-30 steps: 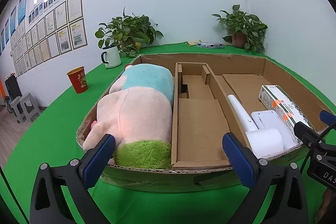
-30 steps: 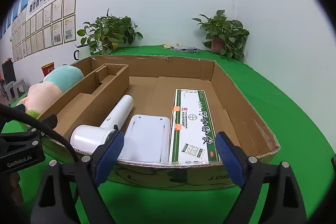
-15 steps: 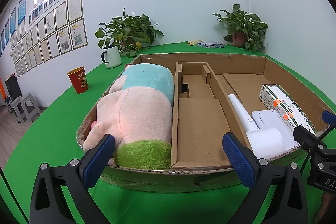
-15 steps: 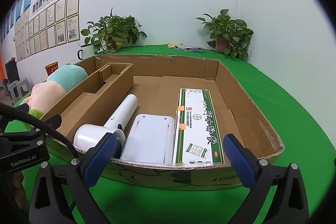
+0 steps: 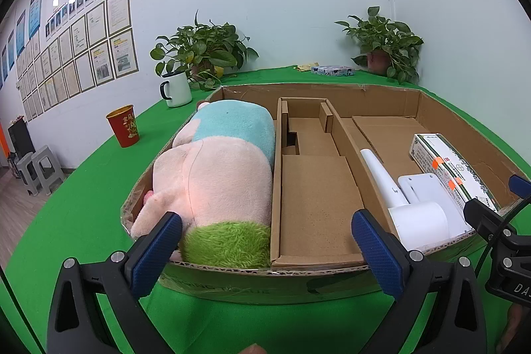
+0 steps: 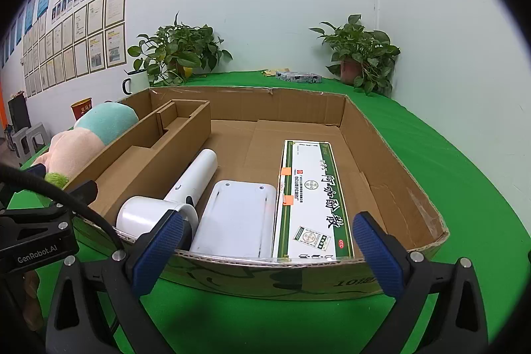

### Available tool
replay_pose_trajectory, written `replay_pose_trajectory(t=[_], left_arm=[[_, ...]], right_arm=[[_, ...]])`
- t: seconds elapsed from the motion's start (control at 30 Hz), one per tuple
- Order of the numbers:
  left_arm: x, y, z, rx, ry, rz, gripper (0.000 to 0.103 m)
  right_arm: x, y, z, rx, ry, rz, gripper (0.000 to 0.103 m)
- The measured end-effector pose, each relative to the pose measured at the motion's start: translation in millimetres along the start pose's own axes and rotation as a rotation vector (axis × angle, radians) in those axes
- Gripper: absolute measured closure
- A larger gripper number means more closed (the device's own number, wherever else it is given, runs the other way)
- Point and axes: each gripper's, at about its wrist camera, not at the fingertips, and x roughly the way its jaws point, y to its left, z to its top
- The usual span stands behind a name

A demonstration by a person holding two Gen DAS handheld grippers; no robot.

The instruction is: Organize objects

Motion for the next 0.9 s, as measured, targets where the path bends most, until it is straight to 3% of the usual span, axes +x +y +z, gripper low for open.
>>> replay_pose_trajectory(t=[0.9], left_arm=[[3.9, -2.0, -0.5, 0.002, -0.001, 0.003, 0.0]], right_arm=[[-1.8, 0.5, -0.2, 0.001, 0.001, 0.002, 0.001]])
